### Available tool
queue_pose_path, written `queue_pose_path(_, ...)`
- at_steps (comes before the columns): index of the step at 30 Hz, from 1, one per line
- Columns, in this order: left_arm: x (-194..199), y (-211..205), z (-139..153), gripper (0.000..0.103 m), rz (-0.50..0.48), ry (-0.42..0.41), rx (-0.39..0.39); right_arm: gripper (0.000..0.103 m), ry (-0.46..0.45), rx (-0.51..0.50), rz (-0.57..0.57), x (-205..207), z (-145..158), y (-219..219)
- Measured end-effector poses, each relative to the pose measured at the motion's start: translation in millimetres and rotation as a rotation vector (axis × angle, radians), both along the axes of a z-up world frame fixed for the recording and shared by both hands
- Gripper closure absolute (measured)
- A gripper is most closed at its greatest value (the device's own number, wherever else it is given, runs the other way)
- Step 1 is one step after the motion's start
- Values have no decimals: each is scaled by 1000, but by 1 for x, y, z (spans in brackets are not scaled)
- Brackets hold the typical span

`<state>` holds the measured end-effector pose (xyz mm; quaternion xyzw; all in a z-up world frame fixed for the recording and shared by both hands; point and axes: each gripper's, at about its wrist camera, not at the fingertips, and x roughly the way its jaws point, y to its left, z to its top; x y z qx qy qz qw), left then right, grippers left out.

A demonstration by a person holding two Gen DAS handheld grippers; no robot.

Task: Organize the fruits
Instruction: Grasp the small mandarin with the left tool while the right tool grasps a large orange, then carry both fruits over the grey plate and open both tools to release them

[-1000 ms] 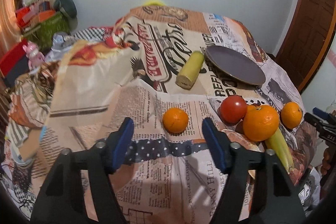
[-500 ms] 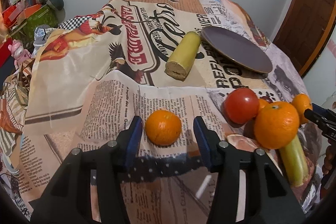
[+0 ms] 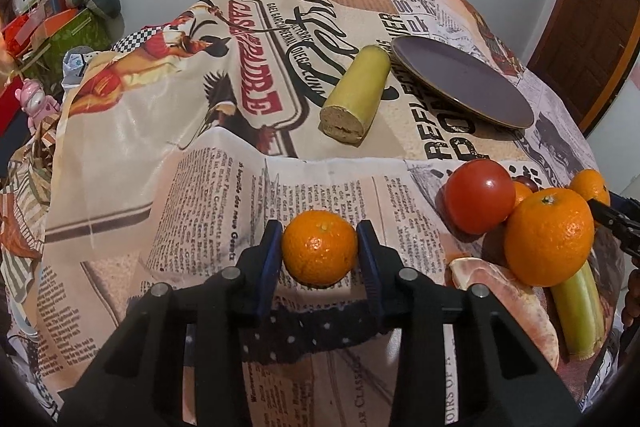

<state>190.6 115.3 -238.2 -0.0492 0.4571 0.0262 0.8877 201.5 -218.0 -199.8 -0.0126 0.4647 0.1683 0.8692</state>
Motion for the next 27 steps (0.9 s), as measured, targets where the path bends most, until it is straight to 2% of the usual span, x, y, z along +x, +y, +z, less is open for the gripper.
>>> queue_pose_path(4, -2, 0, 1, 65, 0, -2, -9, 35, 11, -8, -2, 2, -6, 2)
queue_pose_path(12, -7, 0, 16, 66, 11, -33, -5, 37, -3, -4, -1, 0, 2, 3)
queue_pose_path(27, -1, -21, 82, 66, -23, -198, -24, 37, -194, 35, 30, 2, 71, 20)
